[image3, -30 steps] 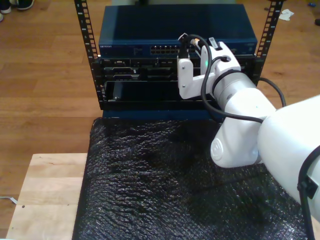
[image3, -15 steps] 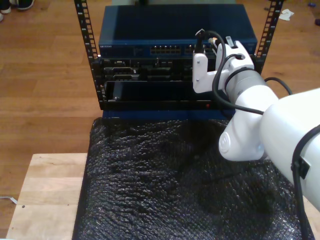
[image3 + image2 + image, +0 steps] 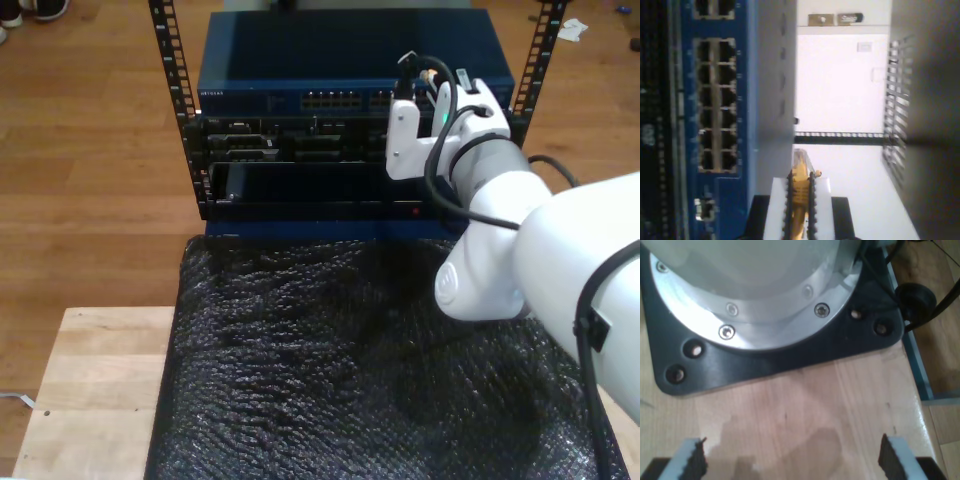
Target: Grab the cable and plug it in
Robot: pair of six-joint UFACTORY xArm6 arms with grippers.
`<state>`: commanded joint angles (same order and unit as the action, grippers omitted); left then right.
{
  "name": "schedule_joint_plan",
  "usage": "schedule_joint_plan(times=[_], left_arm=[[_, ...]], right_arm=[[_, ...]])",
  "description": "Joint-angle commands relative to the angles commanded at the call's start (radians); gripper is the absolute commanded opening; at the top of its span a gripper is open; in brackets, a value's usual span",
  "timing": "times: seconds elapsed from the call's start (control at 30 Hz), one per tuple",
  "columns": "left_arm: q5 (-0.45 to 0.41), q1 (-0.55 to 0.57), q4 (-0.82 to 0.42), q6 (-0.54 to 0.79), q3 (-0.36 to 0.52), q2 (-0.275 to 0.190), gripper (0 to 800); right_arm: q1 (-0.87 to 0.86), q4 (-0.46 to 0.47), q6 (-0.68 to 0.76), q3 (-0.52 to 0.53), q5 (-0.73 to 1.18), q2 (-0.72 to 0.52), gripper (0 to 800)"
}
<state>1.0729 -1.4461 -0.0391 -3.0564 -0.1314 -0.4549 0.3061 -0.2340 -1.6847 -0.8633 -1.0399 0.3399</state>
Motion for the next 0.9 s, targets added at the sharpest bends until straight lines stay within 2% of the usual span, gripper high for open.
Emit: schedule_joint_plan(times=[0.23, 0.67, 0.9], left_arm=[[0.000, 0.000, 0.000, 0.000, 0.002, -0.002, 800], [0.000, 0.000, 0.000, 0.000, 0.002, -0.002, 800], [0.000, 0.000, 0.000, 0.000, 0.002, -0.002, 800]], right_arm=[[0.002, -0.006, -0.002, -0.008, -0.058, 0.061, 0], [0.051, -0.137, -0.008, -0.044, -0.169, 0.140, 0], [0.064, -0.173, -0.055, -0.069, -0.226, 0.181, 0]])
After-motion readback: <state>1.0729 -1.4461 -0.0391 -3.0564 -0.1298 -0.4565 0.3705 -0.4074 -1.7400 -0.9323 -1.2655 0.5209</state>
